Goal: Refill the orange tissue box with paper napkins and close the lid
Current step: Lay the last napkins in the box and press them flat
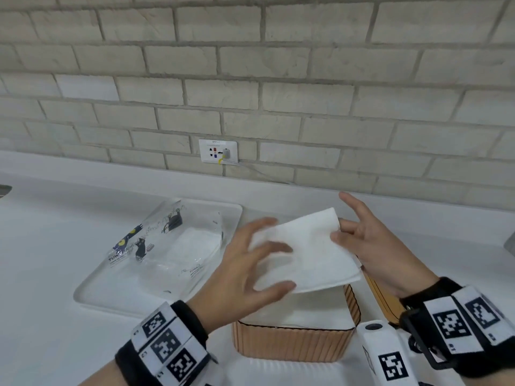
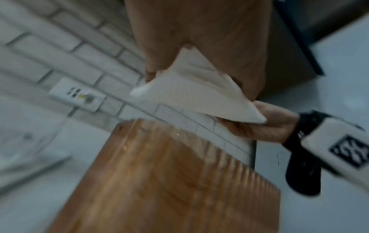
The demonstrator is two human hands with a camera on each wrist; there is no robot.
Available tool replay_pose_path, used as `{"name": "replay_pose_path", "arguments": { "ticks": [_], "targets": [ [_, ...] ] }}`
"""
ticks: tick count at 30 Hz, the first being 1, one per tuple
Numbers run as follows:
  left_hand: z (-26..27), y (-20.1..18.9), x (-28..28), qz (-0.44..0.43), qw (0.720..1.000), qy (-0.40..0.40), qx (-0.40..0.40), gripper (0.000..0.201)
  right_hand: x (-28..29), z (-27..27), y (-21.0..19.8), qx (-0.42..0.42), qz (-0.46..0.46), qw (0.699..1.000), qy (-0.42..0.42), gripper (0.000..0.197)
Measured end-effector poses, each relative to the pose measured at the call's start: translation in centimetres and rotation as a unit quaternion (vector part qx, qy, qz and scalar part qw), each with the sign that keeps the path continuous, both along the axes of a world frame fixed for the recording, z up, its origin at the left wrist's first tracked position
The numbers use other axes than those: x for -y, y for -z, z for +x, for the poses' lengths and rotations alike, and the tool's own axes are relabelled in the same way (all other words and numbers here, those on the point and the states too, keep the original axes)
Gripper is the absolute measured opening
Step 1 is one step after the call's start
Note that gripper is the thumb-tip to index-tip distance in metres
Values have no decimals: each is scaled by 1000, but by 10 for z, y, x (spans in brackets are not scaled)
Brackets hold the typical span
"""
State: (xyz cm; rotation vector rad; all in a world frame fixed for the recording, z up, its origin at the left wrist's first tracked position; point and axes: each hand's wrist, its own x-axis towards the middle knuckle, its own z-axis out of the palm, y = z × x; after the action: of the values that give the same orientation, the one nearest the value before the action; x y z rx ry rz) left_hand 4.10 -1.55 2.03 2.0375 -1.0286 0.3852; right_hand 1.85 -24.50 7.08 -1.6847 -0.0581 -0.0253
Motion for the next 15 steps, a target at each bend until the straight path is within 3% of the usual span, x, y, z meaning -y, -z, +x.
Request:
{"name": "replay_pose_path", "arguments": {
  "ticks": [2,4,7,9,12,15],
  "targets": [
    [-1,-1,-1,-151,979,-25,-137,51,1,-1,-2,30,4,999,14,68],
    [4,-3,0,-268,926,-66,-258,61,0,-2,-4,53,5,998,23,66],
    [10,-7,1,-368,838,-44,-400,39,-5,-5,-4,90,-8,996,21,64],
    [9,-12,2,-374,839,-44,-392,33,-6,-7,-3,113,-12,993,26,62],
    [4,-6,0,-337,888,-80,-303,41,-6,-14,10,115,-5,992,43,61],
    [-4,13,3,-295,906,-94,-289,52,-8,-25,38,70,2,996,53,59]
  ]
}}
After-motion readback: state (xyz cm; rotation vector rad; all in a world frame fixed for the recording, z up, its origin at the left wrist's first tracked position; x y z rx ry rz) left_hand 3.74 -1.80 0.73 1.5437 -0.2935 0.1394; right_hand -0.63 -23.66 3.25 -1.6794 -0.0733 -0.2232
